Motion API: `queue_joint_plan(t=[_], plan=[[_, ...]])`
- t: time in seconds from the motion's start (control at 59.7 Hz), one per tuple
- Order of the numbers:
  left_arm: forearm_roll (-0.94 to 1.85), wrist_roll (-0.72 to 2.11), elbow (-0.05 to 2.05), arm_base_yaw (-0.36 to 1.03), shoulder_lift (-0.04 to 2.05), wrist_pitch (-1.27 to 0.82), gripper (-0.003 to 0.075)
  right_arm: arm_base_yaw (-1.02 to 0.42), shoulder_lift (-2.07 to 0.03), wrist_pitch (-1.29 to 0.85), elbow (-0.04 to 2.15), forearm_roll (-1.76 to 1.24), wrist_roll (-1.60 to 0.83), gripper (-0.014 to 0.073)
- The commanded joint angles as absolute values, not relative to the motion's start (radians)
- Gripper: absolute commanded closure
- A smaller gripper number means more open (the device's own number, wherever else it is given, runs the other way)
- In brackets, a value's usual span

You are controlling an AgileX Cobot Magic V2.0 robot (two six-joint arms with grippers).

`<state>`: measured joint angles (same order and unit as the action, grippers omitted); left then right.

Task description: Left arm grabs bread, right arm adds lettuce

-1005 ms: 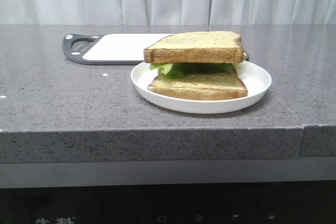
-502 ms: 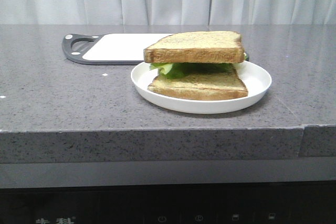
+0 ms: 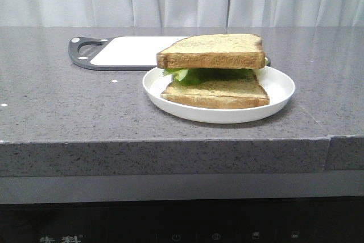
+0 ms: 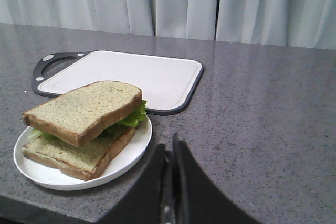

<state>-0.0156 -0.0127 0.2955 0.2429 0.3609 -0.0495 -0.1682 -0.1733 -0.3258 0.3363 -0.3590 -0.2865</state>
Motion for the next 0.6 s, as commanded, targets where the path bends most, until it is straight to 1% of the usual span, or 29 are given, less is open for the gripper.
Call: queue_joint_plan(t=[0.0, 0.134, 0.301, 0.435, 0.586], plan=[[-0.045, -0.072, 0.301, 0.243, 0.317, 0.000, 0.0741, -0.164, -0.183, -0.255, 0.361, -0.368, -0.297, 0.0655], [-0.045, -0.070, 0.256, 0.206, 0.228, -0.069, 0.0741, -0.164, -0.183, -0.255, 0.361, -0.368, -0.297, 0.0655], [-0.028, -0.070, 0.175, 0.097, 0.082, -0.176, 0.0741, -0.164, -0.183, -0.255, 0.361, -0.368, -0.297, 0.0655], [0.000, -0.070, 0.113, 0.029, -0.025, -0.202, 0.0741, -0.164, -0.183, -0.255, 0.361, -0.368, -0.297, 0.0655], [0.008, -0.070, 0.050, 0.020, -0.024, -0.181, 0.0741, -0.164, -0.184, -0.256, 0.361, -0.368, -0.297, 0.0655]])
